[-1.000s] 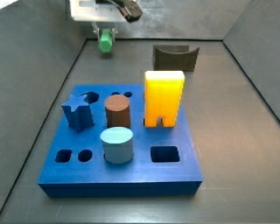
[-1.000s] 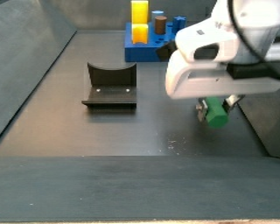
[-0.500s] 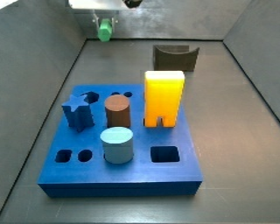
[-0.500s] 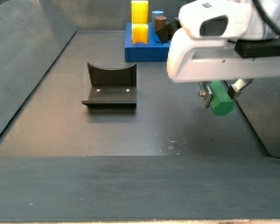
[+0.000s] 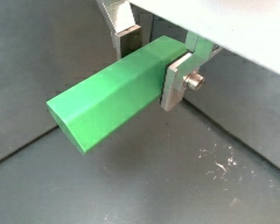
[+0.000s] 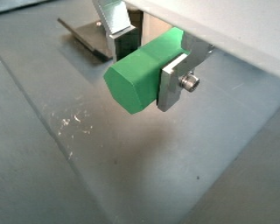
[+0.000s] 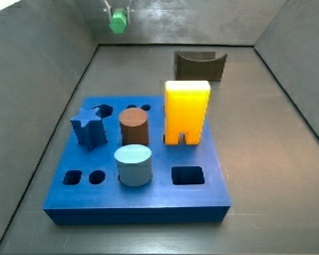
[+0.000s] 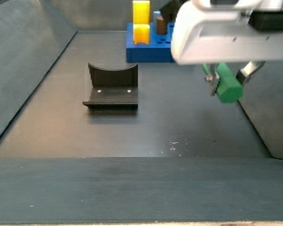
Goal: Pick up the hexagon object. Move up. Place the hexagon object on the fixture. Regrasp the hexagon object. Move to above the board. Insert the hexagon object.
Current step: Place the hexagon object on the fixture.
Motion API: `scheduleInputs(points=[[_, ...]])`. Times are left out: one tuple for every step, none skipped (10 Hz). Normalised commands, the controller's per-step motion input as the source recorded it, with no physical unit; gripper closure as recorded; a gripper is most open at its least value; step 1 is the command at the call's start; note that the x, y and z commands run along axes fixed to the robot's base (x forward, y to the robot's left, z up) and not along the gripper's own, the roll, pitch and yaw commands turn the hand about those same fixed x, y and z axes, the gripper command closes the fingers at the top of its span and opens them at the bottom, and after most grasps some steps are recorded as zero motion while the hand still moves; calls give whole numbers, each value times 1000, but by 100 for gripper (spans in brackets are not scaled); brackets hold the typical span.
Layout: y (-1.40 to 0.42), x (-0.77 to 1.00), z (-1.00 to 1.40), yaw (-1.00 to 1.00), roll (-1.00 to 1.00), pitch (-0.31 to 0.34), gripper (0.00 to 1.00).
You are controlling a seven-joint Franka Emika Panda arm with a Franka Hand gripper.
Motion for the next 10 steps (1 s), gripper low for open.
scheduleInputs(points=[[1,-33,1000,14,106,89,100],[-1,-34,1000,17,114,96,100],[-3,-29,892,22,118,101,100],[-3,-22,775,24,111,102,100],[6,-15,615,21,96,102,100],[7,-9,487,19,82,105,100],[12,-5,314,18,71,110,100],[12,-7,177,18,77,110,100],[-498,1000,-10,-657,235,-439,100],[-494,1000,-33,-622,226,-430,100]])
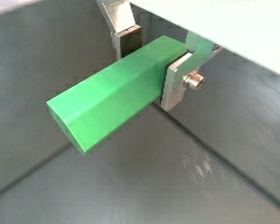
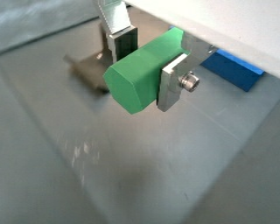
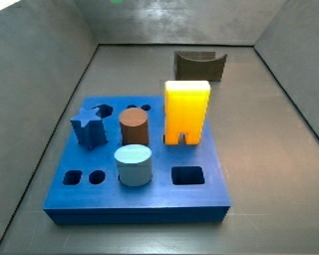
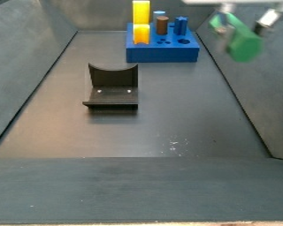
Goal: Pick up the hexagon object. Move up. Place the hexagon object on the fixture. Regrasp the hexagon object. Move to above the board. Insert the hexagon object.
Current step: Place the hexagon object on the fixture.
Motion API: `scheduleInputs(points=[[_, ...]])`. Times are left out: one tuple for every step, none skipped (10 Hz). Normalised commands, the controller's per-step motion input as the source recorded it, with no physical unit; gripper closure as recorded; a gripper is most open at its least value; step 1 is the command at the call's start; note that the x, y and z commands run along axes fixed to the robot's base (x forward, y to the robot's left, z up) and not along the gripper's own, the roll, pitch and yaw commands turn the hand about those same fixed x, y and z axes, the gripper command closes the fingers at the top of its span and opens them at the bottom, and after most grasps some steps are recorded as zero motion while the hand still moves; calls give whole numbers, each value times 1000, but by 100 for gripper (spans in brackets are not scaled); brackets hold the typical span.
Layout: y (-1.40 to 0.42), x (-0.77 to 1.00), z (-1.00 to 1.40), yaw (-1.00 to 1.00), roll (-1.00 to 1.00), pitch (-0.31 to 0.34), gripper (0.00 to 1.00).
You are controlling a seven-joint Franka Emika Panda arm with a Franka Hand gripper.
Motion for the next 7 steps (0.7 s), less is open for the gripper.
scheduleInputs(points=[[-466,1000,-38,-464,179,-352,100],[-438,1000,-37,-285,103,-202,100],[-429,1000,-35,-220,76,-139,100],[-388,1000,-40,-85,40,-45,100],[-371,1000,-41,-48,31,-20,100],[-335,1000,-42,-10,22,0,100],[-314,1000,-44,4,18,7,100]])
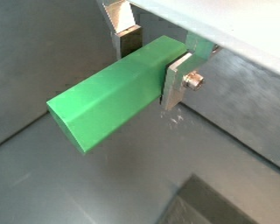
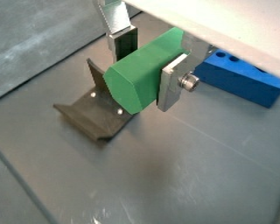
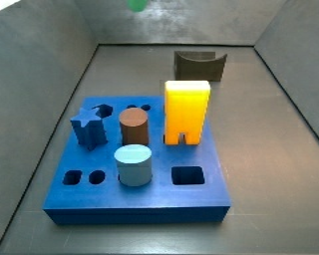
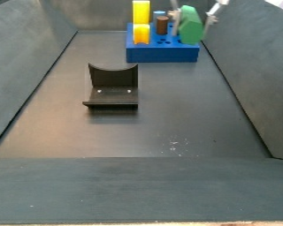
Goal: Pick up the hexagon object. Move up. Place the hexagon object on the fixture. Regrasp the hexagon object. Move to above the board. Insert the hexagon object.
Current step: Place the hexagon object on the fixture.
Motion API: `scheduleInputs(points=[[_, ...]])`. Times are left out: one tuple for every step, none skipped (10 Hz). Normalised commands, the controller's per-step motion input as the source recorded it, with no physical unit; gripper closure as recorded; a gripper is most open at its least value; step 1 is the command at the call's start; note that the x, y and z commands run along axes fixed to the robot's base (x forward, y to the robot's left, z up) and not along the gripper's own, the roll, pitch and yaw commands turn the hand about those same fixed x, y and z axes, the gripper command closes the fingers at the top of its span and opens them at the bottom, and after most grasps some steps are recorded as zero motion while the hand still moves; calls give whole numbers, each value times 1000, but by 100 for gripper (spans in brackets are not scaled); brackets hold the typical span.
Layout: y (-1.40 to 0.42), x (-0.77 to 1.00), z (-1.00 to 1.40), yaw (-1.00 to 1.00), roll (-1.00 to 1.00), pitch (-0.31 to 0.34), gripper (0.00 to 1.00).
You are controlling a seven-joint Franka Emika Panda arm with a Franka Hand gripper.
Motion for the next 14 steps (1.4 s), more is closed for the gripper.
scheduleInputs(points=[[-292,1000,-43,15,16,13,100],[-270,1000,-43,19,14,21,100],[-246,1000,-42,24,14,33,100],[-228,1000,-41,29,15,42,100],[-209,1000,-39,31,17,53,100],[-191,1000,-39,35,19,65,100],[239,1000,38,199,-1000,272,100],[282,1000,46,188,-1000,278,100],[237,1000,38,129,-1000,281,100],[192,1000,20,105,-1000,281,100],[172,1000,13,88,-1000,280,100],[138,1000,7,52,-1000,284,100],[121,1000,5,20,-1000,286,100],[88,893,-4,-31,-1000,288,100]])
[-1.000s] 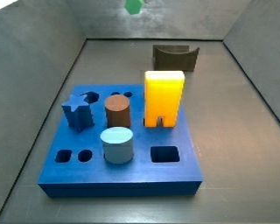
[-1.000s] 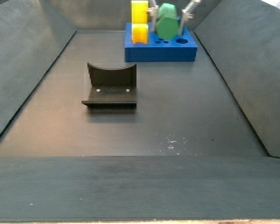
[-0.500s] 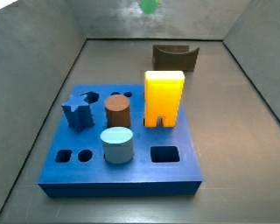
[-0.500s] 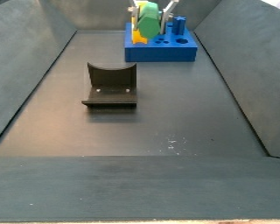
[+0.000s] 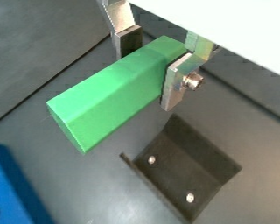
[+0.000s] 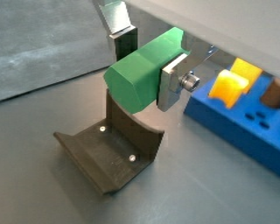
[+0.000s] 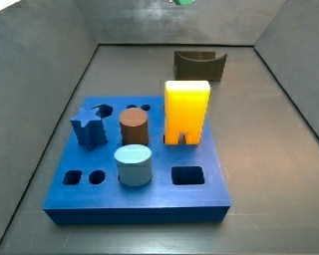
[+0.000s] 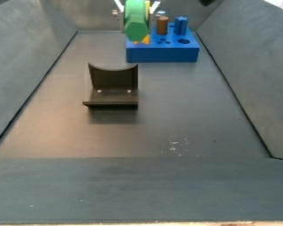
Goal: Pick up the hexagon object. Move up. Place the hexagon object on the fixture. Regrasp the hexagon object. Move to above the board. Insert the hexagon object.
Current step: Place the hexagon object on the fixture.
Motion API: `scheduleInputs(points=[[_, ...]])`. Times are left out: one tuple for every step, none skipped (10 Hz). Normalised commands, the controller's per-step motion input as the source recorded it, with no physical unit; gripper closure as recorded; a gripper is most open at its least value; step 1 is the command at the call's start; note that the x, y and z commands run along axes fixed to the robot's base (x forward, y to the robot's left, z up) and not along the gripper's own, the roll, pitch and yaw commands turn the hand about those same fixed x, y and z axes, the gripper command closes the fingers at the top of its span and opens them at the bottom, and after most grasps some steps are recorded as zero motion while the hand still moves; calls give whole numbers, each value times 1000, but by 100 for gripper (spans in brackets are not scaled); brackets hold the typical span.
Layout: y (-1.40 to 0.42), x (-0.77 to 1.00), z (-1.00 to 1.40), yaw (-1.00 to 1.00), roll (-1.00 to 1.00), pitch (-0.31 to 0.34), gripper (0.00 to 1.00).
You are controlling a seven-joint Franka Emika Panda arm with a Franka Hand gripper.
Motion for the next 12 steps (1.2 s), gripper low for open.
scheduleInputs(points=[[75,841,-6,-59,-1000,287,100],[62,715,-7,-112,-815,232,100],[60,667,-9,-128,-714,200,100],[58,566,-12,-138,-508,150,100],[56,493,-12,-136,-351,121,100],[39,420,-6,-127,-246,98,100],[39,330,-4,-119,-195,78,100],[39,216,-8,-101,-177,68,100],[75,150,-1000,-77,-1000,-27,100],[85,129,-1000,-80,-1000,-30,100],[90,136,-1000,-77,-1000,-18,100],[88,143,-1000,-75,-1000,1,100]])
